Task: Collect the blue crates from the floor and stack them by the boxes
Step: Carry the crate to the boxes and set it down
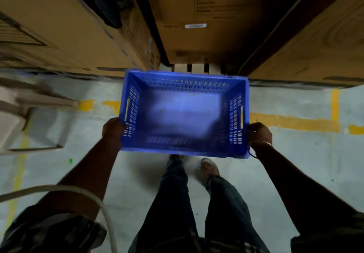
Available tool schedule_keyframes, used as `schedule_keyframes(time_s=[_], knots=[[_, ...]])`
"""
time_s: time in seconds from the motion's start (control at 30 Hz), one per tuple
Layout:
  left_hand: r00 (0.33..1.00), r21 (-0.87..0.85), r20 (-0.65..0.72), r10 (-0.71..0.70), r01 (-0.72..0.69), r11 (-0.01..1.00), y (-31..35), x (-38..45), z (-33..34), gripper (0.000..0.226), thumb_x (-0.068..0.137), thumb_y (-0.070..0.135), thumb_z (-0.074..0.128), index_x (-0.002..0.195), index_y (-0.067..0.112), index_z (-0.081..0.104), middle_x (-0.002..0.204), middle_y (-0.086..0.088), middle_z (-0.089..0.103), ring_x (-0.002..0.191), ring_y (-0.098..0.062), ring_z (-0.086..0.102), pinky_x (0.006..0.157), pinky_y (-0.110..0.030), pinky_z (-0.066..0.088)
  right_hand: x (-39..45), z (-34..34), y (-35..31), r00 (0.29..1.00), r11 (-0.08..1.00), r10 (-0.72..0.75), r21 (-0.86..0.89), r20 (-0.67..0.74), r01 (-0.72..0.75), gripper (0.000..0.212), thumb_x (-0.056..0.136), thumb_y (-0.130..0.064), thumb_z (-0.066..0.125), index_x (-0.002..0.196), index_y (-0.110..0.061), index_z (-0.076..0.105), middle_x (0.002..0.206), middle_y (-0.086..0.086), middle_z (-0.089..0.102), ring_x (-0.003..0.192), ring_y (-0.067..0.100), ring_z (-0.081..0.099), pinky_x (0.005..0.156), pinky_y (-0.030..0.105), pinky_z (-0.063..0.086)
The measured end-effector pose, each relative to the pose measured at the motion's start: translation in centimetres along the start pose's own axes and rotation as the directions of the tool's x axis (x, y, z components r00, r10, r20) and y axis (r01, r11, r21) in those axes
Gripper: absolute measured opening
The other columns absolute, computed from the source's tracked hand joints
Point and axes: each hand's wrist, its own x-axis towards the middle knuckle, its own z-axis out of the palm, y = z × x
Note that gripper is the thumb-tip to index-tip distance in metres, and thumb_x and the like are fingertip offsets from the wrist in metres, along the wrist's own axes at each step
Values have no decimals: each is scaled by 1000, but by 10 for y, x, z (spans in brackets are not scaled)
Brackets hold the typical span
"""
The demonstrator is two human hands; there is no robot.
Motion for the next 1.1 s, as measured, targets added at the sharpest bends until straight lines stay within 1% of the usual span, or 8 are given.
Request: schedule_keyframes(time_s=[0.13, 0.2, 0.27, 0.43, 0.67, 0.9, 1.0, 1.1], knots=[[998, -125, 59, 25, -18, 992, 10, 43, -2, 48, 79, -4, 68, 125, 8, 69, 113, -18, 67, 96, -26, 59, 78, -34, 51, 5, 25, -18, 997, 990, 73, 124, -39, -68, 25, 82, -12, 63, 106, -11, 70, 120, 13, 67, 112, 31, 61, 93, 29, 43], [994, -211, 113, 12, 12, 977, 1, 73, 0, 43, 66, 2, 64, 103, 21, 77, 111, -19, 70, 96, -32, 64, 94, -52, 55, 14, 35, -28, 995, 989, 90, 122, -51, -83, 26, 81, -15, 64, 106, -13, 70, 120, 13, 67, 112, 33, 61, 92, 31, 44], [980, -269, 199, 0, 54, 961, -8, 94, 6, 42, 60, 5, 59, 95, 20, 76, 106, -23, 69, 92, -35, 63, 95, -63, 50, 25, 43, -34, 991, 986, 129, 109, -47, -123, 24, 80, -17, 65, 104, -16, 69, 115, 14, 69, 108, 35, 62, 91, 35, 47], [956, -249, 291, 44, 31, 968, 15, 85, 8, 35, 70, 5, 60, 99, 22, 71, 116, -21, 71, 94, -34, 68, 85, -47, 57, 42, 57, -31, 980, 971, 198, 143, -16, -194, 21, 75, -13, 66, 94, -23, 67, 102, 11, 72, 92, 31, 66, 82, 35, 53], [946, -305, 306, 106, -8, 952, -2, 109, 4, 72, 66, 14, 69, 137, 26, 60, 129, -12, 69, 114, -41, 66, 96, -60, 54, 43, 68, -22, 975, 969, 209, 123, 71, -216, 25, 64, -28, 73, 88, -26, 65, 100, 11, 72, 92, 32, 68, 87, 45, 55], [920, -170, 359, 157, -101, 980, 31, 98, 6, 64, 68, 20, 71, 129, 24, 53, 116, -6, 69, 108, -37, 65, 89, -51, 54, 24, 79, -34, 966, 935, 252, 243, 54, -257, 40, 75, -19, 75, 111, -19, 60, 109, 9, 66, 92, 26, 62, 82, 34, 50], [917, -45, 369, 150, -144, 989, 20, 109, 8, 87, 65, 27, 78, 142, 17, 39, 128, -14, 62, 118, -41, 61, 97, -61, 52, 21, 83, -33, 967, 924, 254, 286, 34, -253, 42, 74, -20, 76, 112, -22, 59, 113, 7, 67, 99, 28, 65, 88, 38, 52], [898, -20, 410, 161, -167, 986, 17, 105, 5, 80, 79, 4, 77, 146, 9, 33, 136, -26, 56, 119, -41, 60, 101, -64, 48, 21, 86, -33, 972, 929, 234, 292, 7, -226, 46, 74, -21, 75, 116, -19, 60, 114, 8, 68, 103, 30, 64, 90, 40, 51]])
